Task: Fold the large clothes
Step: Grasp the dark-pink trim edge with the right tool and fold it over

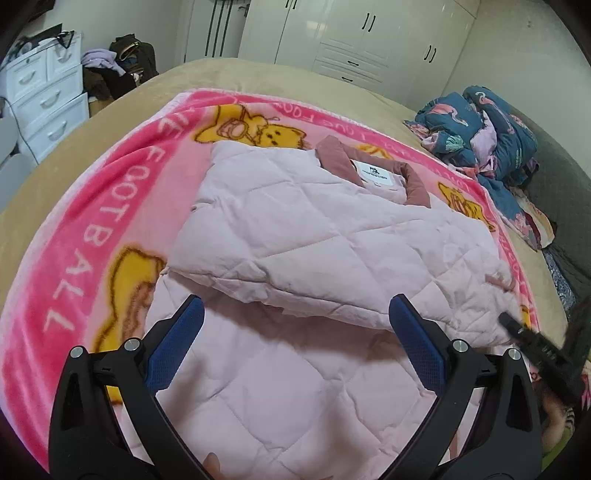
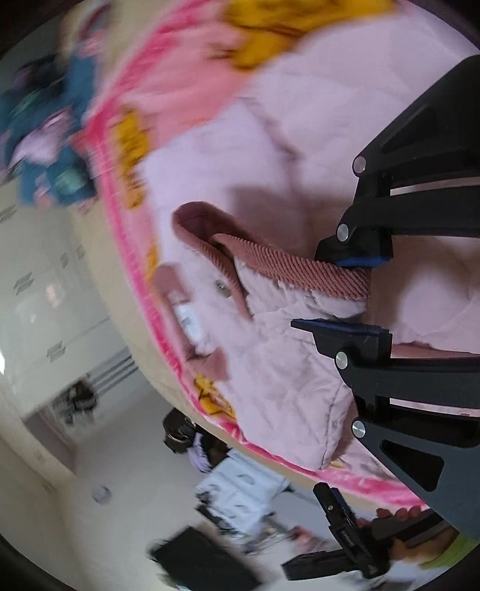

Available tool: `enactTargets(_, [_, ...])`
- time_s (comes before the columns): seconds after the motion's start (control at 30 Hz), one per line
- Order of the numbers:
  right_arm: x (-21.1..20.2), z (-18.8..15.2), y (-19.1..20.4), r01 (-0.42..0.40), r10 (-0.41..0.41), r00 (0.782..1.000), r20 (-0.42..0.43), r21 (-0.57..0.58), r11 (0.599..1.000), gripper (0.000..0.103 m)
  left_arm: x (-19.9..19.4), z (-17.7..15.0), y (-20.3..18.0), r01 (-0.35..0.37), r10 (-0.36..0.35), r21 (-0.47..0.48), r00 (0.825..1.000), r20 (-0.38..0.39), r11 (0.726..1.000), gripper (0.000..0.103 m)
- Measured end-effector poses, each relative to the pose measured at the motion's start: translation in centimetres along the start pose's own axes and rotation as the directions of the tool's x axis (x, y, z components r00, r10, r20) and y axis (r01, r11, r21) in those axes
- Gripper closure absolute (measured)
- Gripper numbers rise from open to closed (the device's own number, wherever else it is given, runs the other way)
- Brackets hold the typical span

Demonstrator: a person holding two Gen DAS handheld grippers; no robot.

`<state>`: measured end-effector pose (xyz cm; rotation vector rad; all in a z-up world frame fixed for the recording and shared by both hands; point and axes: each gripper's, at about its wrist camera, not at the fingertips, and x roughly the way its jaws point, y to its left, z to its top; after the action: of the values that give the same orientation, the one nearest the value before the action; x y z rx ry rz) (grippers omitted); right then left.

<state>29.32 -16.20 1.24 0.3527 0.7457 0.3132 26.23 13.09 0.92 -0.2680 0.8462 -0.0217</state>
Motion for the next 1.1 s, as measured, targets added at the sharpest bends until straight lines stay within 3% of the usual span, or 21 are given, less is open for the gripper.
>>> enactTargets(0.17, [-2.8, 5.2, 4.4, -0.016, 0.051, 0.991, 0.124, -0.265, 0.964, 0.084, -0.5, 0.6, 0.7, 0.005, -0.004, -0.024, 1.000, 0.017, 1.000, 0.009])
enactTargets(0.33, [-3.8, 8.6, 6.1, 0.064, 0.031, 0.977, 0.211, -0.430, 0.901, 0.084, -0.7, 2.8, 0.4, 0.000, 0.002, -0.032, 0.999, 0.042, 0.999, 0.009])
enactTargets(0.47, [-0.9, 9.8, 3.2, 0.082, -0.024, 0.986, 0.164, -0.356, 0.931, 0.084, -0.7, 5.8, -1.2, -0.019, 0.018, 0.013, 0.996, 0.085, 1.000, 0.009])
enactTargets(0.6, [1.2, 8.6, -0.3, 0.064, -0.041, 0.994, 0.100, -0.238, 0.969, 0.084, 0.0, 7.0, -2.4, -0.022, 0.018, 0.040, 0.996, 0.084, 0.999, 0.009])
enactTargets(0.73, [2.3, 6.9, -1.6, 0.079, -0.068, 0.996, 0.062, -0.181, 0.980, 0.084, 1.3, 7.3, -3.4, -0.037, 0.031, 0.092, 0.997, 0.068, 0.995, 0.009])
enactTargets(0.9, [3.0, 5.5, -2.5, 0.089, -0.086, 0.996, 0.026, -0.140, 0.986, 0.082, 2.5, 7.3, -3.8, -0.031, 0.028, 0.094, 0.999, 0.040, 0.995, 0.009])
enactTargets(1.1, [2.8, 5.4, -2.3, 0.095, -0.095, 0.995, 0.008, -0.150, 0.984, 0.070, 3.2, 6.6, -4.0, -0.023, 0.021, 0.096, 1.000, 0.017, 0.995, 0.009])
